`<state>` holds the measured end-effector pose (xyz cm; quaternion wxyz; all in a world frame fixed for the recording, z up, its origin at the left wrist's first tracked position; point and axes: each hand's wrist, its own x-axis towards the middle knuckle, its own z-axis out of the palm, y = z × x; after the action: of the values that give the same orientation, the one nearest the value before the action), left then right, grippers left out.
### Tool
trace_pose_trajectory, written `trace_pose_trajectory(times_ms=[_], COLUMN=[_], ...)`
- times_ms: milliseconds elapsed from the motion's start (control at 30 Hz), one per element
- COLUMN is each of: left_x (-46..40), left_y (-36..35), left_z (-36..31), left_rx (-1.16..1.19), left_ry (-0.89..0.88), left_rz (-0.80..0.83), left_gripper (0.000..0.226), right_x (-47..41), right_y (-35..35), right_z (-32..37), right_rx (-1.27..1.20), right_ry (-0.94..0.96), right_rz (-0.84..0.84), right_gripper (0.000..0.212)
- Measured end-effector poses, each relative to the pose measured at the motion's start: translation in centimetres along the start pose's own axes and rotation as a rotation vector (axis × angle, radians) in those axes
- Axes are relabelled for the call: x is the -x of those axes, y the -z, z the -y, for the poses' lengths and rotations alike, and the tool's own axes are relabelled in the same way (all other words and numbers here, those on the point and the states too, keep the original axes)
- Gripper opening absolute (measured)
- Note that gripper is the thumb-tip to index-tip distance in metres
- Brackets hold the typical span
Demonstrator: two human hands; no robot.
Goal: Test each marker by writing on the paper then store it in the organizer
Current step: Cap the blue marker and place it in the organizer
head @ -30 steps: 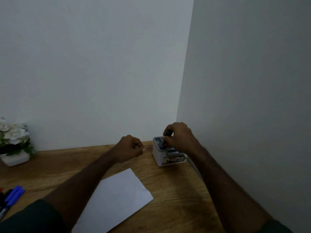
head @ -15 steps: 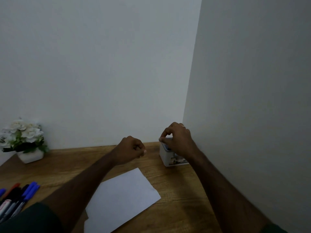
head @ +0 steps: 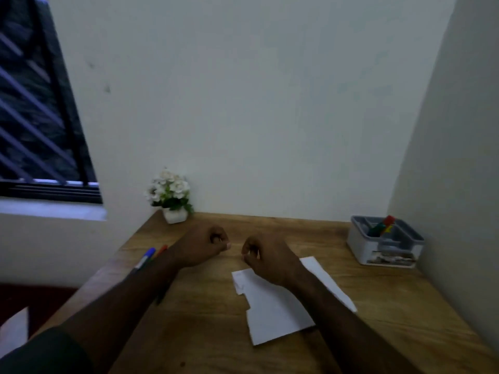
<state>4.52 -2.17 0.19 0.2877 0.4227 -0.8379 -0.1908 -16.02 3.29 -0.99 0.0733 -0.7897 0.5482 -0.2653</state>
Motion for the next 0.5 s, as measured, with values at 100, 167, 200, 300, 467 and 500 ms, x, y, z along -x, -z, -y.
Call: trace_pose_trajectory(times_ms=[100,167,200,300,467,500], left_x=[2.8,4.4,5.1,6.7,7.4,7.4], left_y=[2.3,3.6,4.2,5.2,5.6,5.5], left_z=[3.4,5.1,5.8,7.4,8.5,8.6], left_rx=[-0.016,-0.021,-0.018,-0.027,-0.055,-0.054], left_ry=[0.116,0.155,0.167,0.209,0.196,0.186], left_rz=[-0.046,-0.089,-0.115,-0.159,-0.162,-0.155], left_gripper=[0.008,0.010,0.011,0.012,0.015,0.016], right_x=[-1.6,-2.5,-2.8,-3.5,-4.0,-4.1], right_y=[-3.4,-5.2,-5.9,-7.5,-9.1,-9.2], right_z=[2.5,4.0,4.7,7.2,10.0,10.3], right_rx=[-0.037,-0.062,-0.081,-0.129,-0.112,-0.102], right_ry=[0.064,0.060,0.060,0.104,0.091,0.074], right_rz=[0.077,0.108,0.120,0.163,0.209,0.196], right_gripper=[0.015,0.017,0.018,0.022,0.027,0.026])
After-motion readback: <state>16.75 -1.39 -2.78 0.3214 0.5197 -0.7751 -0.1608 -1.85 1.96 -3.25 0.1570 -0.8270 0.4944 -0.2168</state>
